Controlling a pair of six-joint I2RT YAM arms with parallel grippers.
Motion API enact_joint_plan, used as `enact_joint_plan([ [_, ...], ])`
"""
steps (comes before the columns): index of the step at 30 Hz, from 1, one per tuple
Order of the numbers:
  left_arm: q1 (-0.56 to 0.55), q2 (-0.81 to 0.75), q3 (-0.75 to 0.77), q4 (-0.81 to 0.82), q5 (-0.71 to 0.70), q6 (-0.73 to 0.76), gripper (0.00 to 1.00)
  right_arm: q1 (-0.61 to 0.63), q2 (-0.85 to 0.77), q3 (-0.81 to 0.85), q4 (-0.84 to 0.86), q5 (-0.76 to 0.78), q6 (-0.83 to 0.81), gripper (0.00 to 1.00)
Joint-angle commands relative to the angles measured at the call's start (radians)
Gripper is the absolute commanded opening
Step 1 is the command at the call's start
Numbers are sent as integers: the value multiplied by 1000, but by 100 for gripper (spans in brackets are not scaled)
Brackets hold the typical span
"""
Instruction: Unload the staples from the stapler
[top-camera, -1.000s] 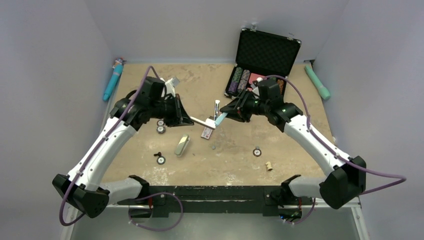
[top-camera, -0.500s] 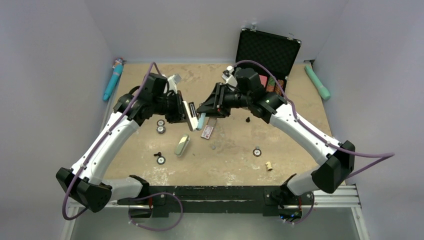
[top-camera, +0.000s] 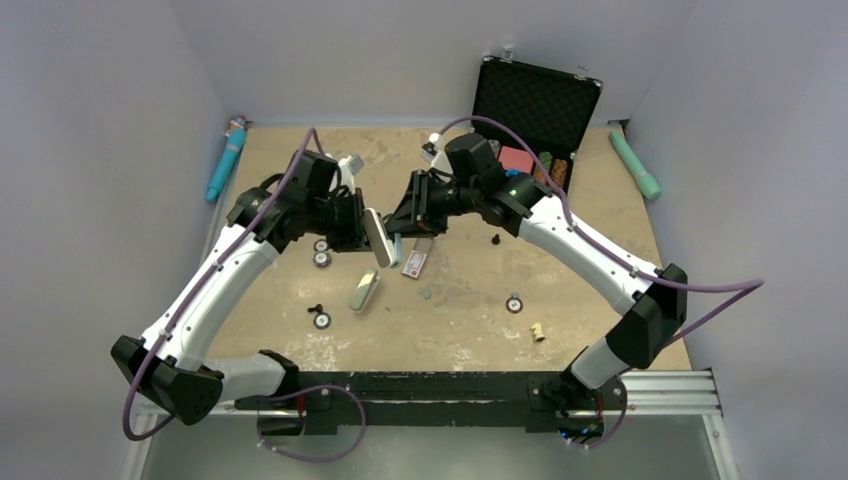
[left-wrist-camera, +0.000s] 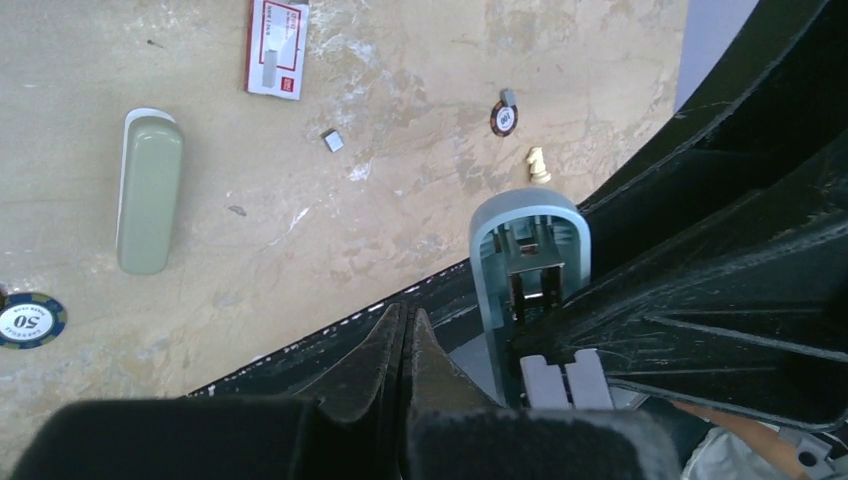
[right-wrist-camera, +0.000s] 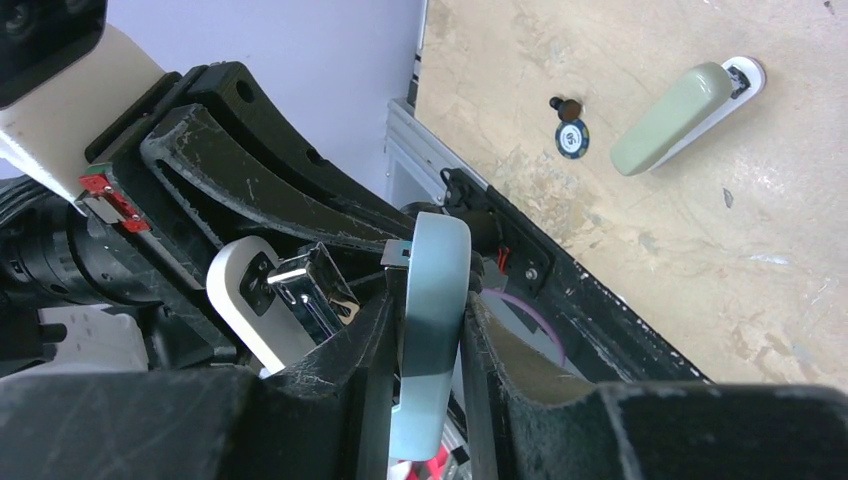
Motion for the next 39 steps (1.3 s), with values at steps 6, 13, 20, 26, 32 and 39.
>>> enact_joint_plan([
  [6, -10, -108, -48, -63, -80, 76, 26, -6, -109, -52, -56, 127, -68, 0],
  [13, -8, -233, -183, -30, -97, 56, 77, -5, -129, -53, -211, 349, -119, 0],
  [20, -9, -316, -295, -36, -117, 96, 85, -6, -156, -92, -269, 536, -84, 0],
  [26, -5, -418, -420, -1, -131, 107, 86, -6, -128, -109, -388, 760, -28, 0],
  [32, -4, -432, -421, -27, -231, 117, 84, -65, -105, -137, -499, 983, 66, 0],
  [39, -3, -457, -470, -17, -313, 133, 84, -259, -104, -206, -531, 1133, 69, 0],
])
